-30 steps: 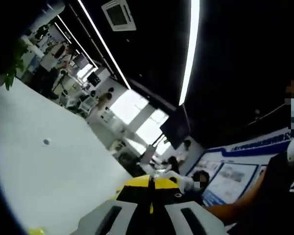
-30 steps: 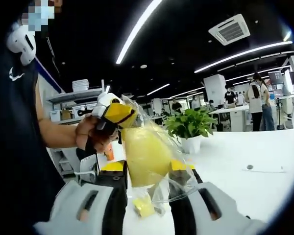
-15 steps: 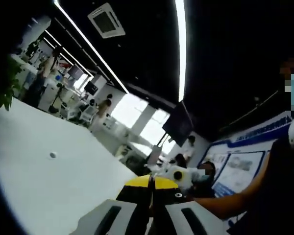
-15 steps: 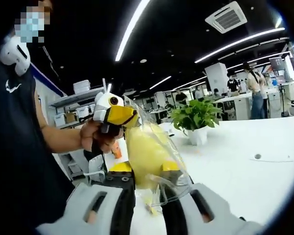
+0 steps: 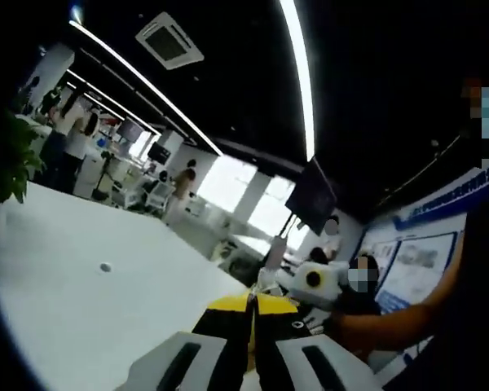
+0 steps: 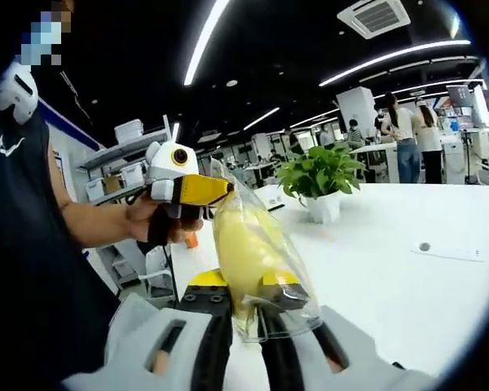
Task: Compare the silicone blocks by pressing each to a similar depth, holding the contact briefly, and releasing to observe deformation and rebound differences across the visible hardness samples.
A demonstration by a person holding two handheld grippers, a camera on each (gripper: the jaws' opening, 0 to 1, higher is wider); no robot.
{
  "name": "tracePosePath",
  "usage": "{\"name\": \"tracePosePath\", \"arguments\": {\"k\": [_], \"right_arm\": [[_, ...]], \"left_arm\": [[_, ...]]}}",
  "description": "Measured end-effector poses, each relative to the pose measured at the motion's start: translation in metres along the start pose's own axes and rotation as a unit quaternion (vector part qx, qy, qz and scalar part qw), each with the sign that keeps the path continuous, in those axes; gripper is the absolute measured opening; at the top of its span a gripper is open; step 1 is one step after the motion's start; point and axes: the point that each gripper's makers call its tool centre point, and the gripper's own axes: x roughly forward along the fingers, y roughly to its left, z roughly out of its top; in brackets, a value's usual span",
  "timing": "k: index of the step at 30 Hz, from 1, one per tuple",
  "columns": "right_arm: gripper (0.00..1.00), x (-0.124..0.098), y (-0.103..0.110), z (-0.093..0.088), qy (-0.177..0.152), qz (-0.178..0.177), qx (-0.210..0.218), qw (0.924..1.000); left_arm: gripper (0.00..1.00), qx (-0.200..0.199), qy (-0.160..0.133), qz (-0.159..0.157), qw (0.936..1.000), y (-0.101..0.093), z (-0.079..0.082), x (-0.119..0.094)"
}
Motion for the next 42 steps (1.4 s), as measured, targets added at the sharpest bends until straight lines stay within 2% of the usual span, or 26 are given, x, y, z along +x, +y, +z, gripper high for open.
{"name": "tracePosePath", "arguments": {"k": [6,13,17,18,20,28,42], "right_arm": [[0.04,0.002,-0.002,-0.005,0.007,0.005,0.003,1.0],[0.03,0.003,-0.003,-0.006,0.013,0.003,0.005,0.9999],[0.03,0.002,-0.004,-0.006,0.016,0.004,0.003,0.9999],[0.03,0.002,-0.004,-0.006,0.018,0.004,0.004,0.9998],[0.03,0.002,-0.003,-0.007,0.022,0.004,0.002,0.9998],[0.02,-0.001,-0.001,-0.005,0.018,0.006,0.002,0.9998],[0.02,-0.002,0.003,-0.002,0.017,0.006,0.001,0.9998]], "left_arm": [[0.0,0.009,0.013,0.0,0.9999,0.003,-0.005,-0.002],[0.0,-0.003,0.021,-0.002,0.9998,0.007,-0.005,-0.001],[0.0,0.018,0.02,0.0,0.9996,0.004,-0.006,-0.001],[0.0,0.054,0.021,0.003,0.9983,0.004,-0.006,-0.001],[0.0,0.043,0.023,0.006,0.9988,0.003,-0.007,-0.001],[0.0,0.051,0.025,0.005,0.9984,-0.001,-0.006,-0.001],[0.0,0.035,0.027,0.002,0.999,-0.005,-0.004,-0.003]]}}
